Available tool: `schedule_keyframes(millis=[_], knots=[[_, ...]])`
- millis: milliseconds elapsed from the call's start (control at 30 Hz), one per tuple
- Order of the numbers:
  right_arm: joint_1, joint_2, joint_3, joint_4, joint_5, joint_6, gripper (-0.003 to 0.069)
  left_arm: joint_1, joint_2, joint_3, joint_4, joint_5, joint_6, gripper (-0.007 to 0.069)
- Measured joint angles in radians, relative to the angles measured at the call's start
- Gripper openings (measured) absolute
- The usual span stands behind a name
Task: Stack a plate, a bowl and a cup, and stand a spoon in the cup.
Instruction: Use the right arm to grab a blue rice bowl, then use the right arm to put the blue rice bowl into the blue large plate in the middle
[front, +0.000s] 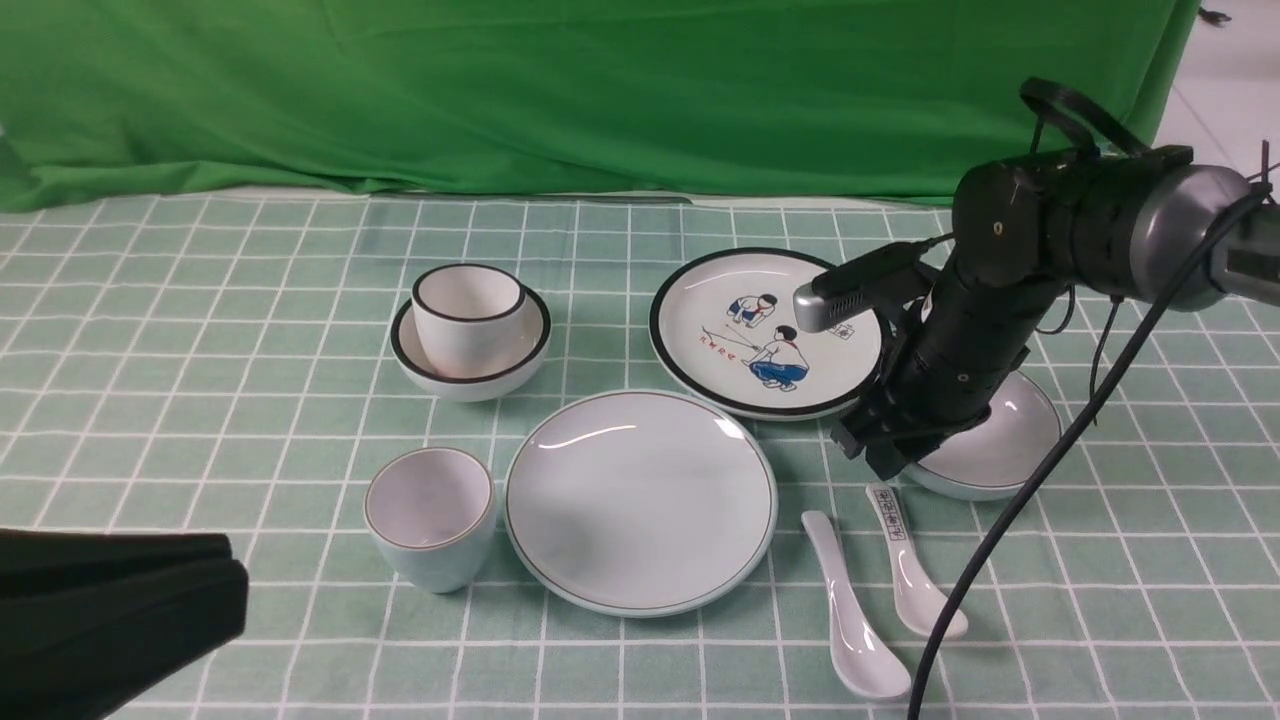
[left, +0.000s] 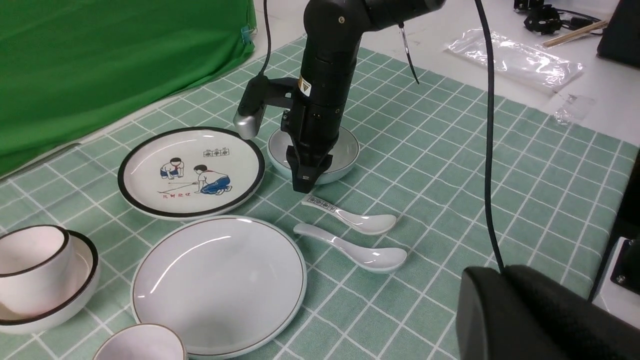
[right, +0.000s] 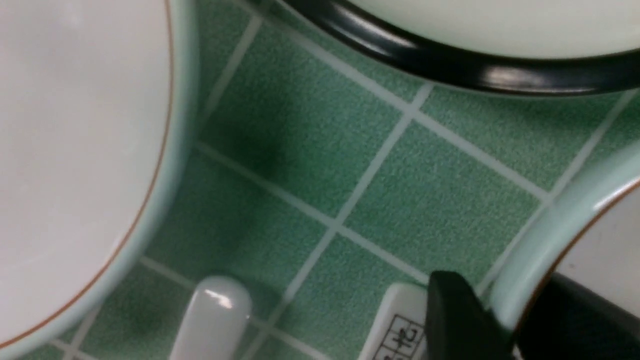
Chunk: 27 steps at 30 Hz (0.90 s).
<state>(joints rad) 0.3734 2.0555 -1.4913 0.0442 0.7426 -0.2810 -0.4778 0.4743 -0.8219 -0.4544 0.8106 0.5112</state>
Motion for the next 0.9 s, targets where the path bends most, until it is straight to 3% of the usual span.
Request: schedule_keyframes(millis=[267, 367, 467, 567, 733, 900], knots=[[0.03, -0.07, -0.008, -0.038, 0.033, -0.014, 0.0077, 0.0, 0.0, 0.0, 0.0, 0.034, -0.001, 0.0013], [0.094, -0.119, -0.006, -0.026, 0.037, -0.012, 0.0077, 0.0, 0.0, 0.0, 0.0, 0.037, -0.001, 0.0013], [0.245, -0.177, -0.007, -0.007, 0.027, -0.016, 0.0077, 0.0, 0.0, 0.0, 0.0, 0.036, -0.001, 0.0013], [0.336, -0.165, -0.007, -0.001, -0.011, -0.017, 0.0077, 0.0, 0.0, 0.0, 0.0, 0.036, -0.001, 0.0013], [0.408, -0.1, -0.007, 0.001, -0.11, -0.017, 0.0077, 0.0, 0.0, 0.0, 0.009, 0.037, -0.001, 0.0013], [0.409, -0.056, -0.007, -0.007, -0.163, -0.013, 0.0077, 0.0, 0.0, 0.0, 0.023, 0.04, -0.001, 0.0013]])
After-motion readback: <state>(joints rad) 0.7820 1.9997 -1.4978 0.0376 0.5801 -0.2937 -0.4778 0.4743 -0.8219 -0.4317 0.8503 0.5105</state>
